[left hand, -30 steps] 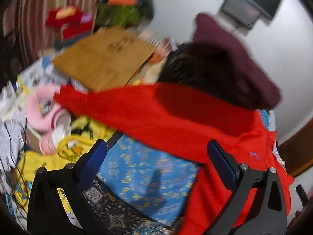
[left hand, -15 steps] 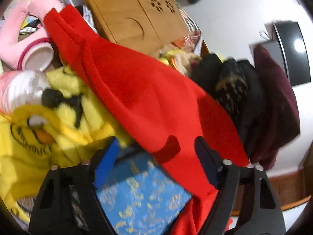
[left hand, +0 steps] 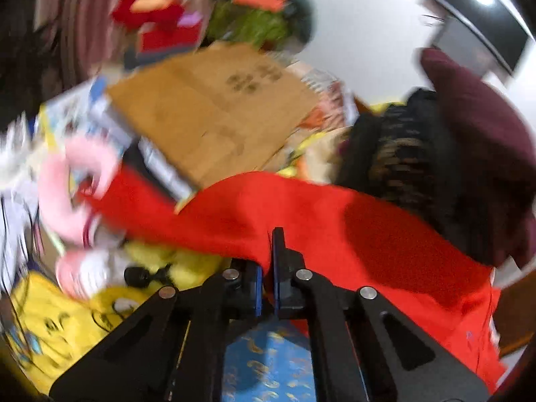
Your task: Fold large clothes
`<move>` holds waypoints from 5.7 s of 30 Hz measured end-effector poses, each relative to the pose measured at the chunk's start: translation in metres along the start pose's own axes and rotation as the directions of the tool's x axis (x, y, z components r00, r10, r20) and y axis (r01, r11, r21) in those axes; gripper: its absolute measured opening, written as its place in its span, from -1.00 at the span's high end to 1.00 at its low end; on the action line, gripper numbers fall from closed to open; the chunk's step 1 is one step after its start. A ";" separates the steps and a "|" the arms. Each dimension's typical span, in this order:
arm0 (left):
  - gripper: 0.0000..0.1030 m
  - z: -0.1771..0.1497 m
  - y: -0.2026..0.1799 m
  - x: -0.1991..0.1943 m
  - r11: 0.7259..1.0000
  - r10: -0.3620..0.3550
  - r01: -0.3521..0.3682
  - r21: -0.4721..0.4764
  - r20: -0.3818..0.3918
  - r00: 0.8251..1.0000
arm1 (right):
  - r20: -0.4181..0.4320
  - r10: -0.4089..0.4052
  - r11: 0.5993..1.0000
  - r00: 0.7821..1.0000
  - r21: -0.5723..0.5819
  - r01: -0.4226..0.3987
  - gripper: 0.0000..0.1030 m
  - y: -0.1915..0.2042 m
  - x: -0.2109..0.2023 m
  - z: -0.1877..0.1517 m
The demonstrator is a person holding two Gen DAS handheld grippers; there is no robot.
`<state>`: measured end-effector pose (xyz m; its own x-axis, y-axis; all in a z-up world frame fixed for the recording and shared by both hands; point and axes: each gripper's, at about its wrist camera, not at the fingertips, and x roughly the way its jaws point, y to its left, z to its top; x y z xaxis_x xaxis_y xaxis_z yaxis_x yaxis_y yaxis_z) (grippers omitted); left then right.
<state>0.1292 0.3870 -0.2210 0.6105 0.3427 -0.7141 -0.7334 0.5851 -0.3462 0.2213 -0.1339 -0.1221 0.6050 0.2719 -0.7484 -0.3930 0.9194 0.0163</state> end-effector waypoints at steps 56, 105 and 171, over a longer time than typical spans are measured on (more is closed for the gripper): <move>-0.05 -0.110 -0.241 -0.121 0.658 -0.273 0.329 0.678 -0.193 0.942 | 0.062 0.061 0.985 0.996 -0.165 -0.050 -1.00 0.000 -0.024 0.013; -0.06 -0.109 -0.097 -0.067 0.808 -0.056 0.161 0.566 -0.198 0.979 | -0.198 0.371 0.821 0.907 -0.386 -0.420 0.90 0.182 0.075 0.067; -0.08 -0.140 -0.177 -0.003 0.759 0.019 0.186 0.624 -0.307 0.952 | 0.285 0.158 0.972 0.945 0.124 -0.200 0.89 -0.018 0.012 0.113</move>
<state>0.2151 0.1792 -0.2429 0.4751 0.1120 -0.8728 -0.2564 0.9665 -0.0156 0.3140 -0.1154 -0.0566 0.7072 0.4837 -0.5156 -0.4175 0.8743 0.2476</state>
